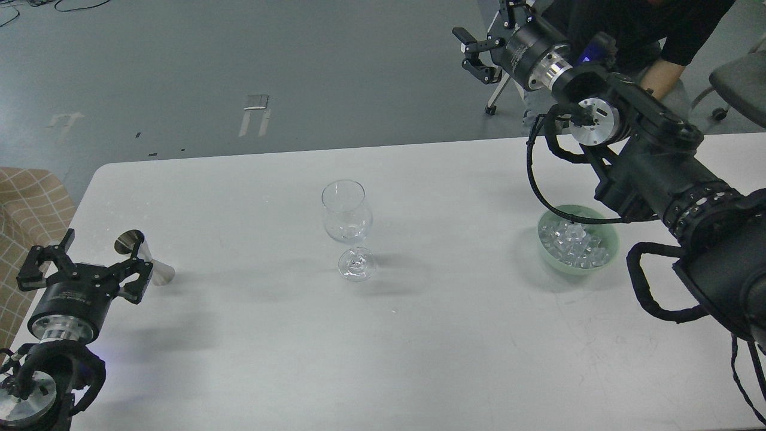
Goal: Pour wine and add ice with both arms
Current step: 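Lower the left gripper toward the metal jigger on the table, then close the left gripper around the metal jigger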
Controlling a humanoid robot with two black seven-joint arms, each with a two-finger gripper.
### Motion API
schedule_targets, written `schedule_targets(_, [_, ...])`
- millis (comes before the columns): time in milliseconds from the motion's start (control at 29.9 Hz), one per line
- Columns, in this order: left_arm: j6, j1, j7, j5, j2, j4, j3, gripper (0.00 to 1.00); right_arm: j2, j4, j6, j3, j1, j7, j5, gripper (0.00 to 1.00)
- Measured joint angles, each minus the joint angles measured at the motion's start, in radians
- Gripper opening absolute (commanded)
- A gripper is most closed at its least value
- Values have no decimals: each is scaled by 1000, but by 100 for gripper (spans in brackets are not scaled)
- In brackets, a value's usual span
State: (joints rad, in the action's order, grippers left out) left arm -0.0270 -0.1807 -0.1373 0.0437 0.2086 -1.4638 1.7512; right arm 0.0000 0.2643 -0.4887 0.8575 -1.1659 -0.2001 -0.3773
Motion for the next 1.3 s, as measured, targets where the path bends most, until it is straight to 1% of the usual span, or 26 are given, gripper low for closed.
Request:
schedule_targets(301, [3, -44, 0, -11, -32, 1, 4, 96, 0, -1, 0, -1, 5, 2, 0, 100])
schedule_targets(568, [2, -58, 0, -14, -55, -1, 4, 96, 0, -2, 0, -1, 11, 2, 0, 100])
schedule_targets(769, [45, -42, -1, -17, -107, 10, -5, 96, 0, -2, 0, -1, 11, 6, 0, 100])
schedule_targets(902, [74, -4, -1, -22, -130, 38, -5, 97, 0, -2, 0, -1, 9, 7, 0, 100])
schedule_targets(1036, [114, 72, 4, -23, -142, 107, -6, 97, 0, -2, 0, -1, 9, 7, 0, 100])
schedule_targets(1303, [126, 166, 11, -24, -138, 225, -6, 97, 0, -2, 0, 0, 7, 7, 0, 100])
